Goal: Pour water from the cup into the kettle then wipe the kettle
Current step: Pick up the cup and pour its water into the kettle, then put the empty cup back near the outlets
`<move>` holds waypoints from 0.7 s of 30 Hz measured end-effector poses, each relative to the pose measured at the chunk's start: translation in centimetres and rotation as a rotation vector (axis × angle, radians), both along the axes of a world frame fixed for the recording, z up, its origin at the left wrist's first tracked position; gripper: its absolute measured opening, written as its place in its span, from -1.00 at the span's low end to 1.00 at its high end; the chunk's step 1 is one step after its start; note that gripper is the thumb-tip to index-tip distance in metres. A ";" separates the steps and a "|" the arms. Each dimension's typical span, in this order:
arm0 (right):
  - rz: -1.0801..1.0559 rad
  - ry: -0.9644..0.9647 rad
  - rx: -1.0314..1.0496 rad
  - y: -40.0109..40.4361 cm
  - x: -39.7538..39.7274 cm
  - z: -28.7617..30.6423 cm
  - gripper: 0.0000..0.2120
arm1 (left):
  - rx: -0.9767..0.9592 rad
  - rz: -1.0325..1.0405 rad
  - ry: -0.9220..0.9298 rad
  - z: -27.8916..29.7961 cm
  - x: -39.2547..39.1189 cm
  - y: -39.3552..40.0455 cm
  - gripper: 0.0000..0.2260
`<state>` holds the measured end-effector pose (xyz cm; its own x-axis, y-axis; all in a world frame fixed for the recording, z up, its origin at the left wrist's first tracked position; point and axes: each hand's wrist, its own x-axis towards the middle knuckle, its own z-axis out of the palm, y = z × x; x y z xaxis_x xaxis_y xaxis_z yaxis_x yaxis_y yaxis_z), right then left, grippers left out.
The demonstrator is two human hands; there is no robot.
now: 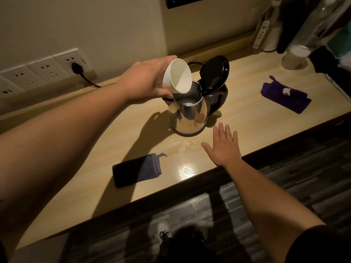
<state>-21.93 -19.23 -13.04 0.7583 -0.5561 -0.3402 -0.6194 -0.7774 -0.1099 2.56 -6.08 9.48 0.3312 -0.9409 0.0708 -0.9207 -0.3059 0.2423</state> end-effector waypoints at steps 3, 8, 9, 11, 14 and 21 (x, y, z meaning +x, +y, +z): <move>-0.025 -0.086 0.011 0.0 -0.1 0.9 -0.24 | -0.078 0.142 0.213 -0.7 -1.2 1.6 -0.21; -0.060 -0.449 0.212 2.7 0.3 4.7 -0.55 | -0.212 0.355 0.473 -2.8 -3.5 5.5 -0.23; -0.047 -0.477 0.267 3.7 0.7 5.8 -0.60 | -0.232 0.395 0.530 -3.2 -3.9 6.5 -0.24; 0.006 -0.564 0.329 5.8 1.9 8.0 -0.68 | -0.273 0.475 0.639 -4.1 -4.6 8.4 -0.27; 0.098 -0.664 0.419 8.7 4.5 11.1 -0.68 | -0.311 0.587 0.727 -5.5 -6.0 11.7 -0.29; 0.312 -0.511 0.617 15.1 10.9 14.9 -0.29 | -0.393 0.778 0.815 -7.0 -6.9 19.3 -0.27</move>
